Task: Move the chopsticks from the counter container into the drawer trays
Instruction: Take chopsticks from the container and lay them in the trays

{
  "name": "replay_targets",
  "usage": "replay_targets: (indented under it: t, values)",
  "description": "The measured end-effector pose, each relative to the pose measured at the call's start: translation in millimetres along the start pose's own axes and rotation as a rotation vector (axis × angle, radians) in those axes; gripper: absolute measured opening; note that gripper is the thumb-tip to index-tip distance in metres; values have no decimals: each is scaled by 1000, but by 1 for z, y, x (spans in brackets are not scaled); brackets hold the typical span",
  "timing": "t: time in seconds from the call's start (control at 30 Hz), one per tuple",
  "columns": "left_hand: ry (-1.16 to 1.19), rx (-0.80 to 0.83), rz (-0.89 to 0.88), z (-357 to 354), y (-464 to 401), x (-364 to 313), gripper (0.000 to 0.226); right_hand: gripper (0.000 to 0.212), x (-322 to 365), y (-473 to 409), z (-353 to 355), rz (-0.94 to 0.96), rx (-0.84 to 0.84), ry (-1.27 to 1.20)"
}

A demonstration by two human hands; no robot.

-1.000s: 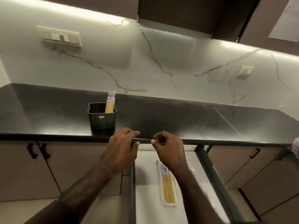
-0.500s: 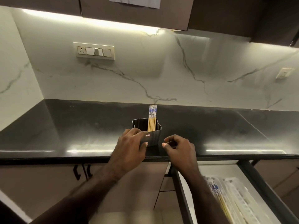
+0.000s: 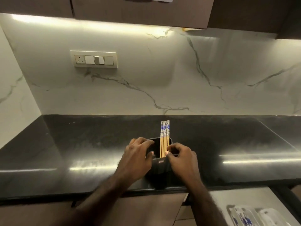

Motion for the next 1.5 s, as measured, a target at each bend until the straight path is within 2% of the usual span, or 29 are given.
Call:
replay_targets:
  t: [0.3,0.7,0.93,1.2,1.5]
  values:
    - [11,86,40,-50,-102,3,44,16,-43,-90,-18,-62,87,-2]
    - [57,196,133,-103,-166,17,58,15,-71,-128,-36,-155,169,-13]
    - [200,195,254,-117,-181,29,47,19,-76,-136,-45,-190,184,-5]
    - [387,116,301,-121,-182,37,32,18,-80,-140,-53,-196,175,9]
    - [503,125,309,-126,-185,41,29,19,-81,-143,-57,-213,187,24]
Point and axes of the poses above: each hand's wrist, its own y-axis away from the middle knuckle, its own z-axis out of the back of the hand, x = y × z, the point moved 3 cm from there along -y, towards the middle knuckle, and after that the axes turned 8 degrees about z, right-handed, at the moved point
